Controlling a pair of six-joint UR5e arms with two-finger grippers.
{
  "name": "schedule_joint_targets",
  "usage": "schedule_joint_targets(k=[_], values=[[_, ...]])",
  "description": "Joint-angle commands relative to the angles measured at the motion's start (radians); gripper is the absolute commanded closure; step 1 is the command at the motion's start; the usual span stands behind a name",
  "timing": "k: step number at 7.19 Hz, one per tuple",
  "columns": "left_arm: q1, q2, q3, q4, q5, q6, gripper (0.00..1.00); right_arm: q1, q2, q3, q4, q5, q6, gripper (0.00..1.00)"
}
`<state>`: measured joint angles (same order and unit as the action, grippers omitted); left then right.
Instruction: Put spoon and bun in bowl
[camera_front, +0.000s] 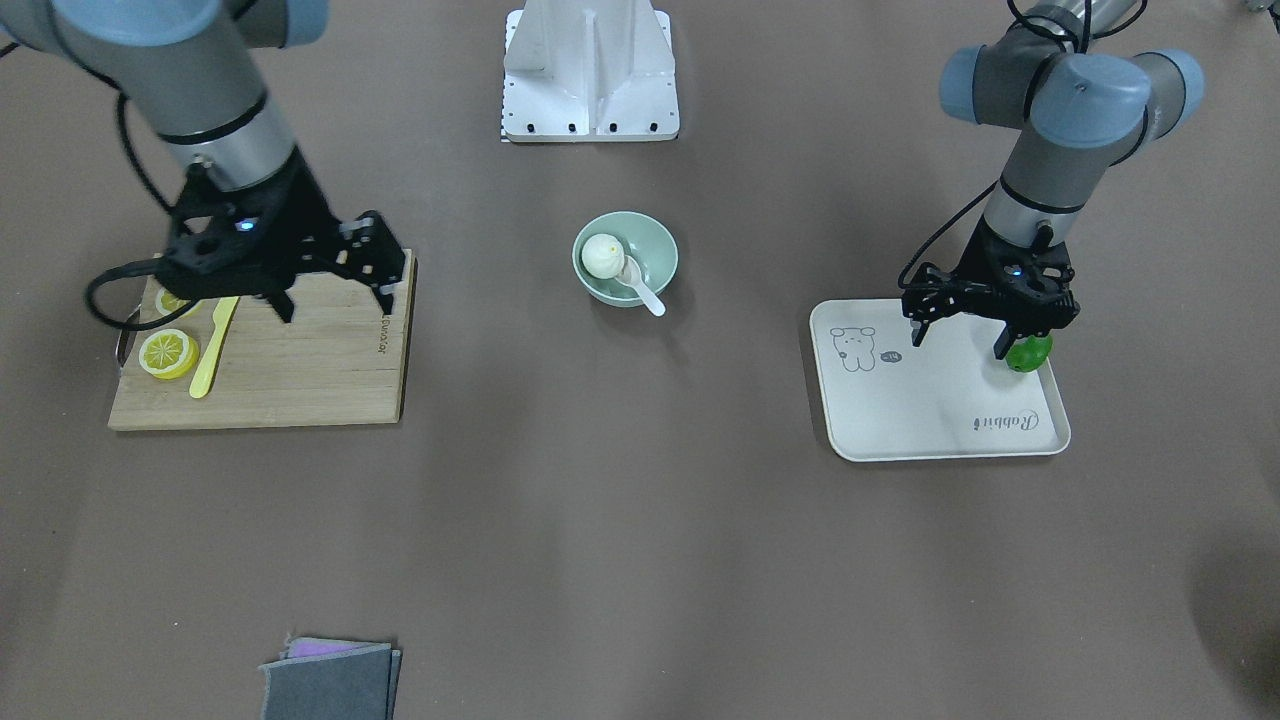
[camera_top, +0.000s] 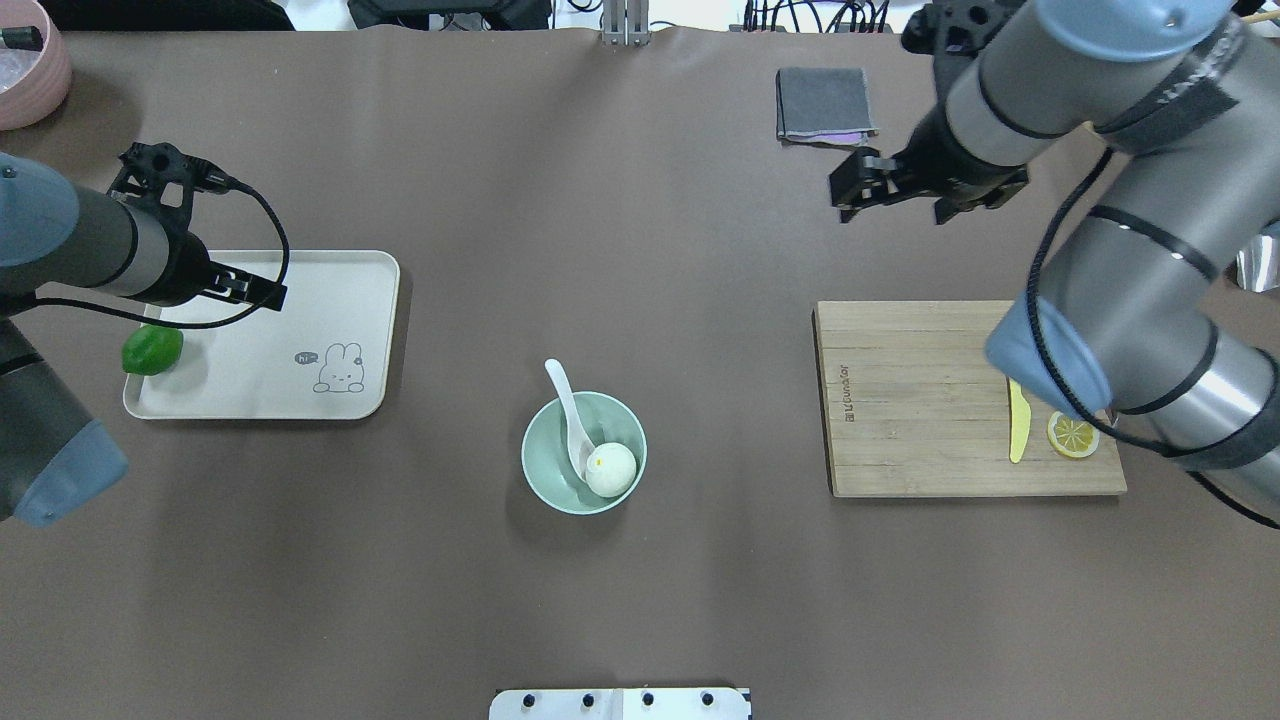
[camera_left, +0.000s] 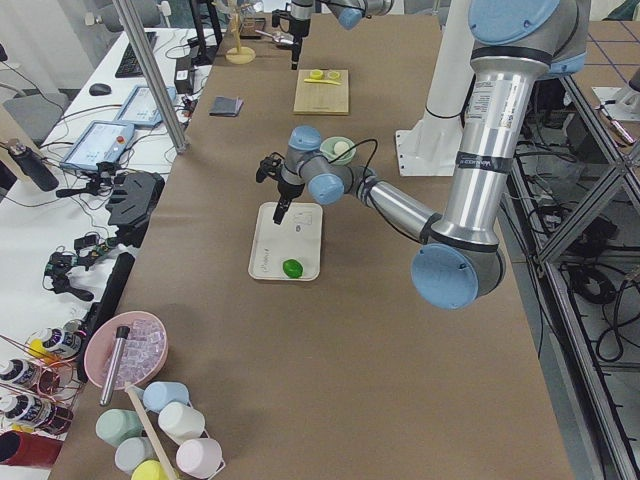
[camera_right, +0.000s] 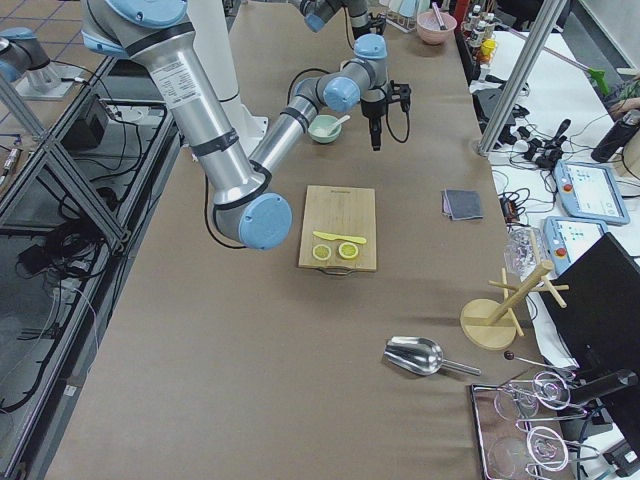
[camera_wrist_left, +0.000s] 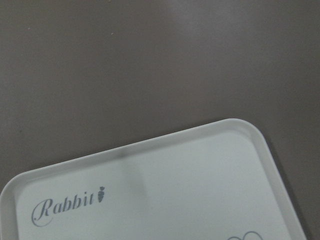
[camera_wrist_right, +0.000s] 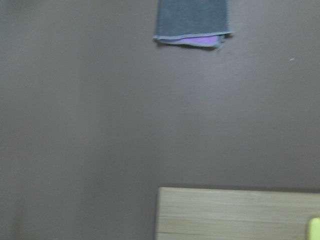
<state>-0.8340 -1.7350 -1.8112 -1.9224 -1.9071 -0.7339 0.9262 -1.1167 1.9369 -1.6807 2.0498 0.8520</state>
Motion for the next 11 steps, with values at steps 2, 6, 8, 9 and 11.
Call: schedule_joint_targets(k=[2,6,8,9,11], values=[[-0.191,0.102,-0.020,0.126,-0.247,0.335,0.01,0.294,-0.266,-0.006,-0.004,0.108,-0.541,0.00],[-0.569,0.115,-0.011,0.565,-0.294,0.895,0.01,0.586,-0.564,-0.029,0.004,0.141,-1.056,0.00],[-0.721,0.117,0.064,0.649,-0.407,0.936,0.01,0.673,-0.612,-0.119,0.007,0.142,-1.139,0.00],[-0.737,0.115,0.110,0.646,-0.506,0.935,0.01,0.693,-0.636,-0.124,0.007,0.144,-1.136,0.00],[-0.737,0.114,0.076,0.638,-0.509,0.933,0.01,0.707,-0.653,-0.127,0.007,0.168,-1.133,0.00]])
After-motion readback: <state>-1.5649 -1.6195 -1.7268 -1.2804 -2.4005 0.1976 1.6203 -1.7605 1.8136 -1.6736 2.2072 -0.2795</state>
